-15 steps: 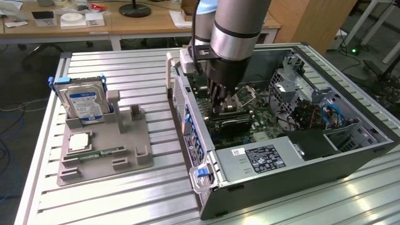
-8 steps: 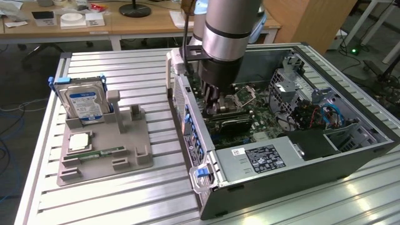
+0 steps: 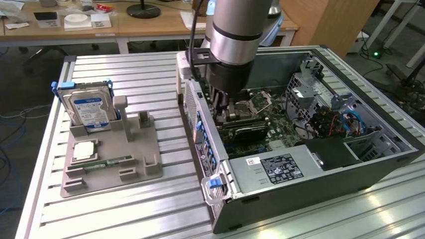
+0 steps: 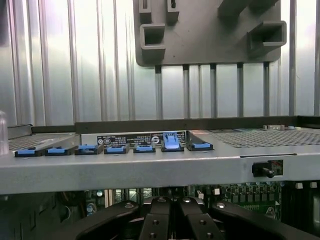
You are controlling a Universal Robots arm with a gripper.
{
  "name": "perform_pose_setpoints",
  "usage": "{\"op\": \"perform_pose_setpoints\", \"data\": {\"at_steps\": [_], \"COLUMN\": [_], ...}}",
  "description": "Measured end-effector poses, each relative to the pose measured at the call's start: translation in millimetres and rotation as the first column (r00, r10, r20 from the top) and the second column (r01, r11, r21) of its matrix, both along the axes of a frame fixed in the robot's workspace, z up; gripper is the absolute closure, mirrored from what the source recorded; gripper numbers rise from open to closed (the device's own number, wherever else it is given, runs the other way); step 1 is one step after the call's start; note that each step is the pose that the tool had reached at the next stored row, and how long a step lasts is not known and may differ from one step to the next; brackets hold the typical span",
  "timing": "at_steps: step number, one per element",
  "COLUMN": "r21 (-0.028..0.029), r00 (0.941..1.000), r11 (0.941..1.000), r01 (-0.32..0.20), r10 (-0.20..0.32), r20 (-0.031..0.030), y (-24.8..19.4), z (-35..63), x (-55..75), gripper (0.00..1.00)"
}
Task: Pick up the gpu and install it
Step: 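Press down on the gpu until it lock into place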
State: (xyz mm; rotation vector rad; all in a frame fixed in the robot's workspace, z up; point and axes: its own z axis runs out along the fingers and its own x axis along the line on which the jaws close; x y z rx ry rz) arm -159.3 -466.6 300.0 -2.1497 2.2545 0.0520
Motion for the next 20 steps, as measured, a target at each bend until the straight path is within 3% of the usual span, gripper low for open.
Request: {"op": "perform_pose_setpoints", "data": {"at_steps": [5, 20], "r21": [-0.0038, -0.0080], "r00": [1.0000, 1.0000], "r11": [1.0000, 1.0000], "r01": [0.000, -0.001], "r10": [0.000, 0.001], "r20": [0.0000, 0.0001], "y": [5.9, 10.2], "z": [-0.3, -10.4], "x": [-0.5, -0.9], "gripper": [0.89, 0.89]}}
